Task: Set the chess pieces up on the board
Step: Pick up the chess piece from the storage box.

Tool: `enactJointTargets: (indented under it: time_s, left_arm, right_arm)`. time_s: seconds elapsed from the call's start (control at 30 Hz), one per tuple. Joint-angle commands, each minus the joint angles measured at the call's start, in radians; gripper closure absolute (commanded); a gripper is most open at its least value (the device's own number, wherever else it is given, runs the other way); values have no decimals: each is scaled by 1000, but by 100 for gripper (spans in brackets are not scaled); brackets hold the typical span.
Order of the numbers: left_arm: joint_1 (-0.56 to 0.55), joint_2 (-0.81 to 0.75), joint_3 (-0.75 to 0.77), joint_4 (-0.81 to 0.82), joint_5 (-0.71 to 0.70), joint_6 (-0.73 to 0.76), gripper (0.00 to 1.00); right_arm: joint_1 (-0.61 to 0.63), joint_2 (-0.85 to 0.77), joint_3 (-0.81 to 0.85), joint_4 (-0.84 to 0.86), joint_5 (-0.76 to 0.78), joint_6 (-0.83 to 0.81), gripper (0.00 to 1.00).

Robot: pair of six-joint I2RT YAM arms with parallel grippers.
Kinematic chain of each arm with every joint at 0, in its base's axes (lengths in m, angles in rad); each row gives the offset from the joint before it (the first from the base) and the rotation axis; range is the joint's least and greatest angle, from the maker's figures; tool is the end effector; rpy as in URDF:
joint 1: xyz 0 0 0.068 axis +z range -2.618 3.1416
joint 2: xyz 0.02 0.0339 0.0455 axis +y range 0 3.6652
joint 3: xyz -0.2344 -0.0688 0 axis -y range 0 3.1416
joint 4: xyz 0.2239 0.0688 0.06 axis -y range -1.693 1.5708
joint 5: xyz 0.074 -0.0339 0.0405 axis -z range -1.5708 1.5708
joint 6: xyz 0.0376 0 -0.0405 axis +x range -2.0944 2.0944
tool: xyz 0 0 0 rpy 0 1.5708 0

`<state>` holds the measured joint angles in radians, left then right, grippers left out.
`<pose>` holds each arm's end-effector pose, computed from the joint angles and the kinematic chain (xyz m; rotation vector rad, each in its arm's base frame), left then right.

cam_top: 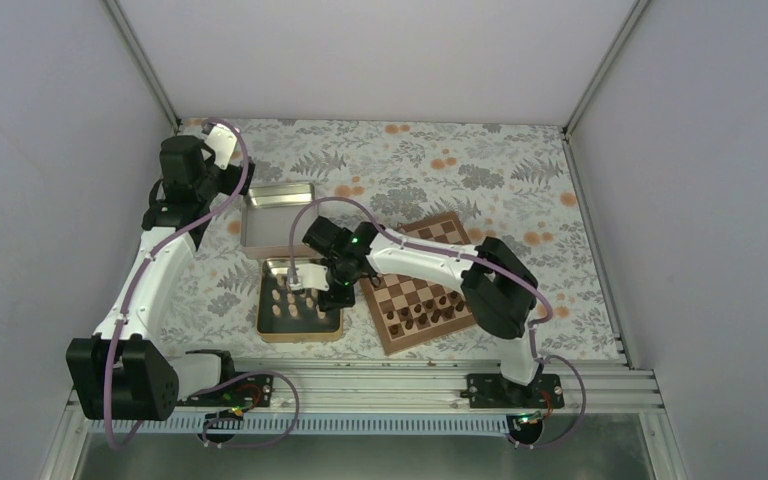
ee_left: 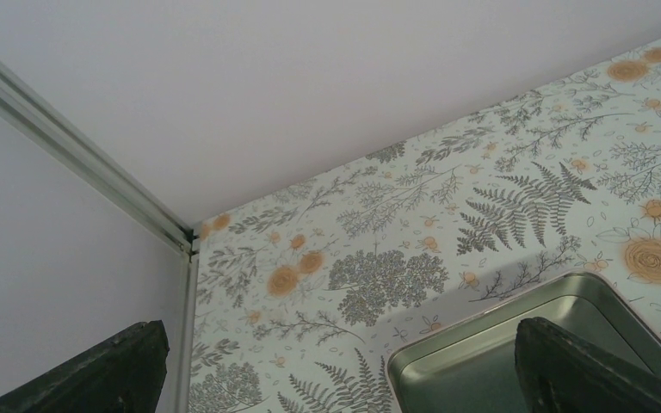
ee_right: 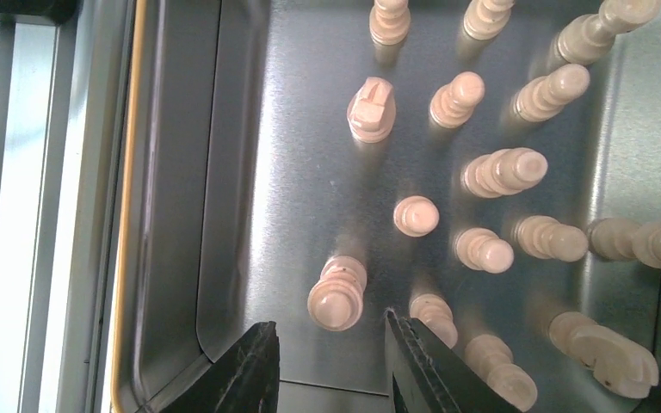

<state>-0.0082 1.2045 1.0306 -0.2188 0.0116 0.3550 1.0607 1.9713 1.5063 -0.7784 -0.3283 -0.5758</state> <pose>0.2700 -0.0027 0.3100 0.3632 1.9359 0.2158 0.1719 0.3320 0.1788 -2.1326 1.8901 0.5710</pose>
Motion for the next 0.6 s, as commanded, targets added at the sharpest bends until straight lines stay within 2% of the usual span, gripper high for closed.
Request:
enactJointTargets:
  time_s: [0.0, 0.57]
  left_arm:
    - [4, -11, -6, 12, 13, -5, 0]
    - [4, -8, -3, 7, 22, -8, 0]
  right_arm:
    - [19, 27, 11, 10, -14, -7, 66]
    - [32, 71, 21, 48, 11, 9, 66]
